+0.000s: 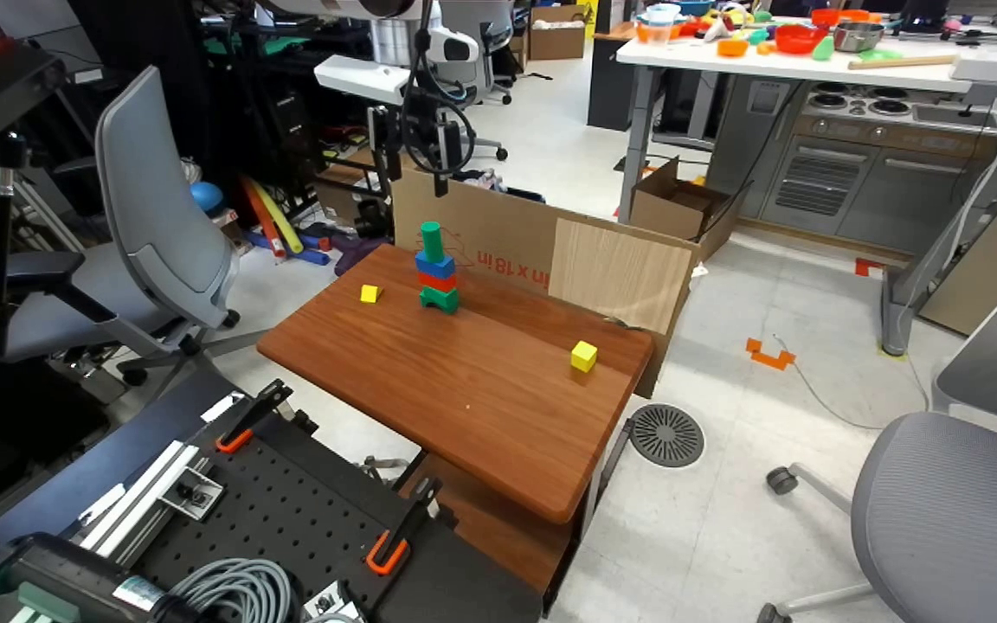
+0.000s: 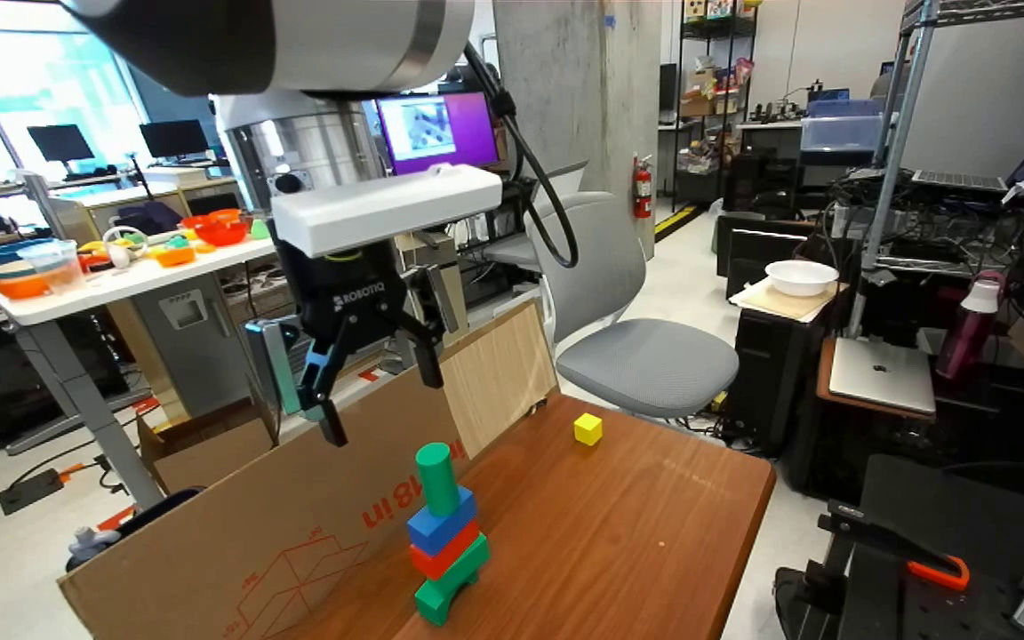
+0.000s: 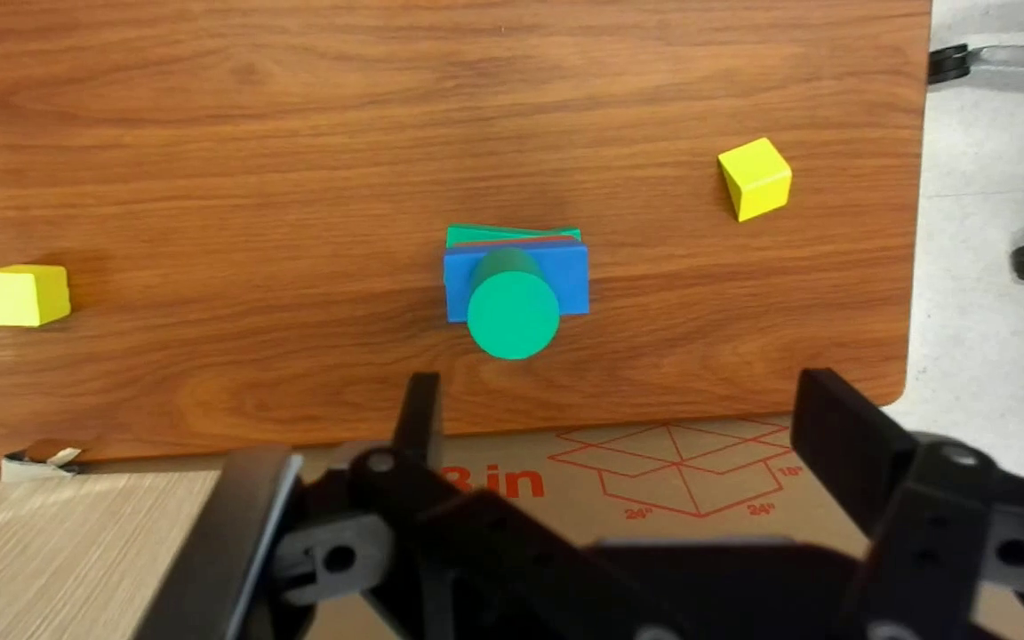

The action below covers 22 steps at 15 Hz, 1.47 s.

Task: Place the green cylindrical block on the desk

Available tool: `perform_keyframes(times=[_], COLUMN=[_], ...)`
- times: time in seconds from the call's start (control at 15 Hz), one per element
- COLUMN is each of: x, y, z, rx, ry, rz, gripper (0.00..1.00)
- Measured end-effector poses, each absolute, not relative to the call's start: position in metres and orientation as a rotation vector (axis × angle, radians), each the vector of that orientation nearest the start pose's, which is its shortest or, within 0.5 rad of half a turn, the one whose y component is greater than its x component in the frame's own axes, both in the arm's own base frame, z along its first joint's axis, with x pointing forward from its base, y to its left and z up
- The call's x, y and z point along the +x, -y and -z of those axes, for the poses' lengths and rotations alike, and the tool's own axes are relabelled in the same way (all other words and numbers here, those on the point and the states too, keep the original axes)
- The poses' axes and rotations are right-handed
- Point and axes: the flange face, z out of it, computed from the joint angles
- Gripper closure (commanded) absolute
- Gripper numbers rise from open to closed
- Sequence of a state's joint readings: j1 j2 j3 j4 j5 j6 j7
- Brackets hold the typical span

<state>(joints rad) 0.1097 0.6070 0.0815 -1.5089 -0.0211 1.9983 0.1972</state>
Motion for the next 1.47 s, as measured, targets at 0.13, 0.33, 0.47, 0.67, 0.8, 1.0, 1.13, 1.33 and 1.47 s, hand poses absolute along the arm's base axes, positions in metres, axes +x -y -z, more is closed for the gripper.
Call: perform_keyframes(times=[0.13,0.33,0.47,0.67,0.8,1.0,1.13,1.33,1.47], x=[0.688,0.694,0.698,0.702,0.704,0.706,0.707,0.707,0.707], y=[-0.12,-0.116,-0.114,-0.112,-0.112,-0.113,-0.112,-0.112,-0.111], z=[-0.293,-0.277,-0.267,-0.252,-0.243,-0.234,-0.23,-0.228,-0.227], rx=[-3.134,-3.137,-3.139,-3.139,-3.139,-3.138,-3.137,-3.137,-3.138], ry=[-0.021,-0.032,-0.039,-0.046,-0.046,-0.047,-0.048,-0.051,-0.055], rz=[-0.214,-0.258,-0.28,-0.307,-0.336,-0.369,-0.387,-0.408,-0.413], gripper=[0.0,0.0,0.0,0.0,0.0,0.0,0.0,0.0,0.0])
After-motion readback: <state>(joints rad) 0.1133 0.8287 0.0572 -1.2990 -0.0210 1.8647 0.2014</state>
